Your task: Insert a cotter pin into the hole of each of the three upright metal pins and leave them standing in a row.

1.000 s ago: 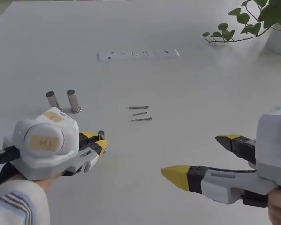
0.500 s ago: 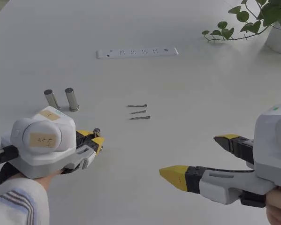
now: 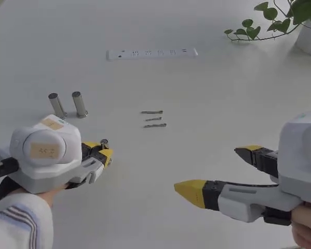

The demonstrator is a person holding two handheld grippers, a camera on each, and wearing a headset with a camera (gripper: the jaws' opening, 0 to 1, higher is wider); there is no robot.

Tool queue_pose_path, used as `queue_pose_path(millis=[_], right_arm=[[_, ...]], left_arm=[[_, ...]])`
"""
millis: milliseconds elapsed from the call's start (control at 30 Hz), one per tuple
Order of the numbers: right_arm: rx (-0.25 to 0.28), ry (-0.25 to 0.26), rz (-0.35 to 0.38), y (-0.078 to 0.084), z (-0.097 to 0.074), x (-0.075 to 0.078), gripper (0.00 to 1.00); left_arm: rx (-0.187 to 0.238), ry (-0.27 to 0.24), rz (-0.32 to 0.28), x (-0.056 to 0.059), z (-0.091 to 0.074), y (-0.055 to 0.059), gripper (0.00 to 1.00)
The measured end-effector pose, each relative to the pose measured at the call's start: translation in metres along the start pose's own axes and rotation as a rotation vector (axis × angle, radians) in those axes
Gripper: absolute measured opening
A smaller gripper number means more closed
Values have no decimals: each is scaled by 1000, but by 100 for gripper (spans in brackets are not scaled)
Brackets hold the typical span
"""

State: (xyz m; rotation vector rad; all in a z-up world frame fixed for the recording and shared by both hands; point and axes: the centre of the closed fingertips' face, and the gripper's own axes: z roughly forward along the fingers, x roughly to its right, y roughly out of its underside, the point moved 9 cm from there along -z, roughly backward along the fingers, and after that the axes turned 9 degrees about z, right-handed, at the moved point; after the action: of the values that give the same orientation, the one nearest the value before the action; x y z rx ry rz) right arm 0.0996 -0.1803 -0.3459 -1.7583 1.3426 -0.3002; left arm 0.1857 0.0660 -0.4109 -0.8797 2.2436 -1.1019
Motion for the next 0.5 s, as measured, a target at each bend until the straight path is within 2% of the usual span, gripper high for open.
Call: queue_pose_path(millis=[300,400,500], right_arm=[[-10,-9,-4,2,2,-3,84],[-17,-19,-8,3,3,-5,84],[-18,-22,-9,4,3,-6,84]], left_arm=[[-2,-9,-1,2,-4,2,5],[10,-12,-41,1,-5,4,5],[16,-15,-41,2,-5,5,6]])
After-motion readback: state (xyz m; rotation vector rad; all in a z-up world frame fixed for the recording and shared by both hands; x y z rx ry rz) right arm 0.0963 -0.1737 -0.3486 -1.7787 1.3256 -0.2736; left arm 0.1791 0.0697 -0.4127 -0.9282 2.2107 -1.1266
